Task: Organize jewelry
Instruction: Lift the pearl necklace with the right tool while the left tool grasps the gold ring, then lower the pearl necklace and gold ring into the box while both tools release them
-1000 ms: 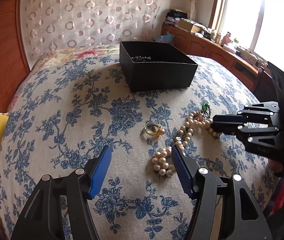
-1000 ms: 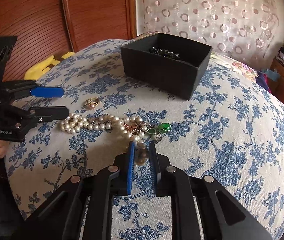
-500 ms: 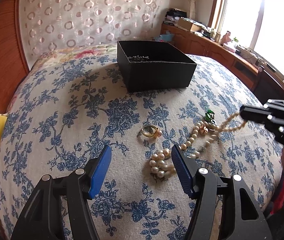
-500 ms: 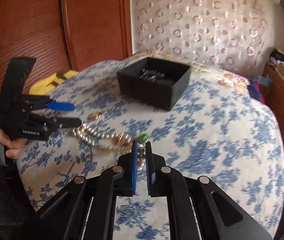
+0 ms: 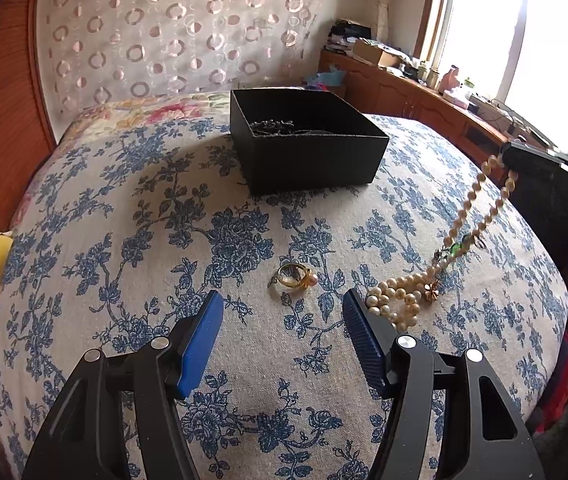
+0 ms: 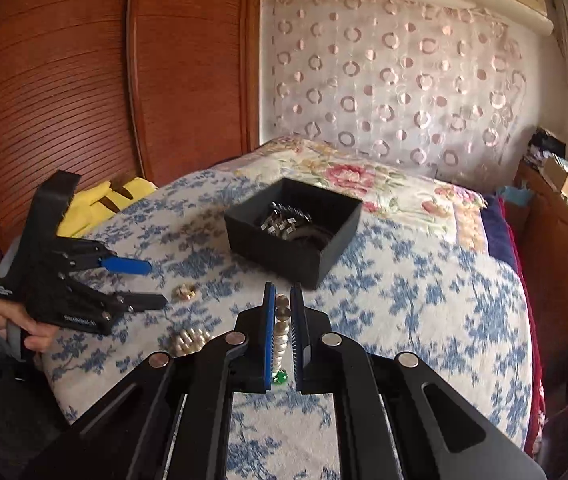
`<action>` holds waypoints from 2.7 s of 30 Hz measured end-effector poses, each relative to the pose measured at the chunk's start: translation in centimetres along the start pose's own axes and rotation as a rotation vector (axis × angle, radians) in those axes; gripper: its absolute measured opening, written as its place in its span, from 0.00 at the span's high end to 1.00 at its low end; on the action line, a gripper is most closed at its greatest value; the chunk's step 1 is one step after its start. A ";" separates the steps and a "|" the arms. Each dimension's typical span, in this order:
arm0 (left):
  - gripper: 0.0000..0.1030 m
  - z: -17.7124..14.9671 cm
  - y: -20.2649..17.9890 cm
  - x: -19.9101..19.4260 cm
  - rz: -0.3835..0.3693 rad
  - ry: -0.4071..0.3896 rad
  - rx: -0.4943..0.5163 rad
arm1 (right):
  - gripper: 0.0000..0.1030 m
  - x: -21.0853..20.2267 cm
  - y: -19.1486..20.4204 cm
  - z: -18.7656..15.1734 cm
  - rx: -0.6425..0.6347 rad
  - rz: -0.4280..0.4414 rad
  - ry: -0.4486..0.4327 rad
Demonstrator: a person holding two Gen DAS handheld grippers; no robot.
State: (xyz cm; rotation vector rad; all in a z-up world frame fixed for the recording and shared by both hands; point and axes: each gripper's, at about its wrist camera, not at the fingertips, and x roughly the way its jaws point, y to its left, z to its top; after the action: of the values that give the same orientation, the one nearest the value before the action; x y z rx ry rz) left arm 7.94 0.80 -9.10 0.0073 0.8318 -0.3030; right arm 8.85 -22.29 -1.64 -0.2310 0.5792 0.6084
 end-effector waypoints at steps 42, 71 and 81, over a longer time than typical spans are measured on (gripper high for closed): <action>0.77 1.7 -0.9 1.9 0.052 0.009 0.041 | 0.92 0.9 1.1 6.1 -0.084 -0.042 -0.053; 0.77 6.5 -0.8 -3.7 0.036 -0.167 0.037 | 0.92 -0.9 0.1 11.7 -0.077 -0.071 -0.147; 0.77 8.1 -0.4 -2.9 0.044 -0.181 0.042 | 0.92 -0.9 -1.0 14.7 -0.065 -0.104 -0.180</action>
State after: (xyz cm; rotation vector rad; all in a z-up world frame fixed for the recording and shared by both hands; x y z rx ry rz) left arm 11.87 0.16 -1.51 0.0369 0.6449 -0.2754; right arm 15.35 -18.12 10.99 -0.2630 0.3722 0.5410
